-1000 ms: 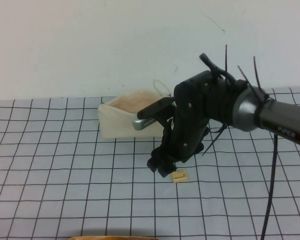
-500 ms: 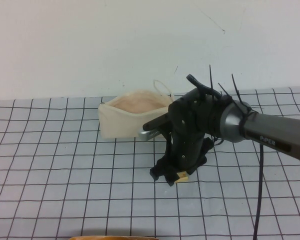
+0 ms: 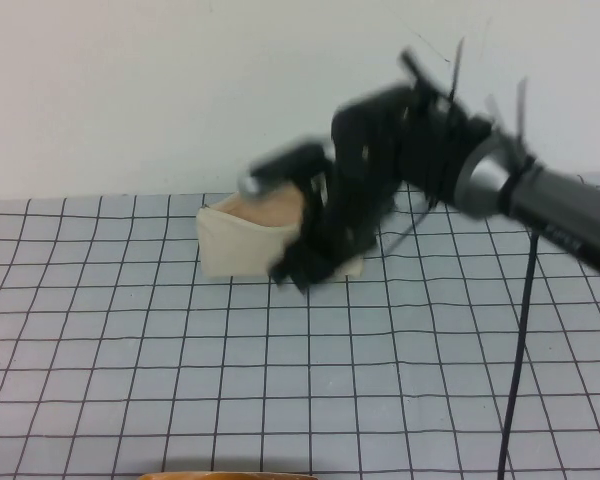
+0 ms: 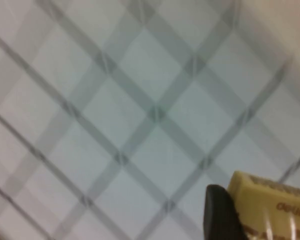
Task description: Put eraser into pencil case
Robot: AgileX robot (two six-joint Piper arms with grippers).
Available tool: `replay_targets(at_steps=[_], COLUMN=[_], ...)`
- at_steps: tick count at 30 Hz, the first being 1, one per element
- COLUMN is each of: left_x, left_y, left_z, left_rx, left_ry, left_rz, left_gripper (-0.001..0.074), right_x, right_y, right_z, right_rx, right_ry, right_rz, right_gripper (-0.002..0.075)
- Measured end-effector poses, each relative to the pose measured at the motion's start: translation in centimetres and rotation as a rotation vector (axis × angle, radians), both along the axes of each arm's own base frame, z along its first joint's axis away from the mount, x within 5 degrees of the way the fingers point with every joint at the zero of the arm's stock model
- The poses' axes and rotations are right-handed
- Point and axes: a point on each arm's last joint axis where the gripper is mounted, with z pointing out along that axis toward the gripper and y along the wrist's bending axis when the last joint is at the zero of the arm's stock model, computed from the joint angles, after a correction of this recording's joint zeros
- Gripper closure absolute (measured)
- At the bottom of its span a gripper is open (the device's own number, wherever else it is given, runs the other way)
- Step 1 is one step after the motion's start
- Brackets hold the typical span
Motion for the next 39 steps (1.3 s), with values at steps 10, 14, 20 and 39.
replay_targets(at_steps=[10,14,20,39], left_x=[0.0,0.0,0.0,0.0], left_y=[0.0,0.0,0.0,0.0], left_z=[0.0,0.0,0.0,0.0], left_rx=[0.000,0.000,0.000,0.000], left_ry=[0.000,0.000,0.000,0.002], left_rz=[0.000,0.000,0.000,0.000], left_gripper=[0.0736,0.0736,0.0736,0.0736], right_x=[3.2,4.5,5.3,-3.8], right_y=[1.3,1.6,1.9,-4.3], right_z=[5.6,2.5,0.1,17.8], right_rx=[0.188,0.165,0.149,0.179], right_ry=[-0.430,-0.416,-0.408,-0.413], right_rz=[0.043,0.037,0.039,0.077], right_gripper=[0.0398,0.0398,0.0348,0.0721])
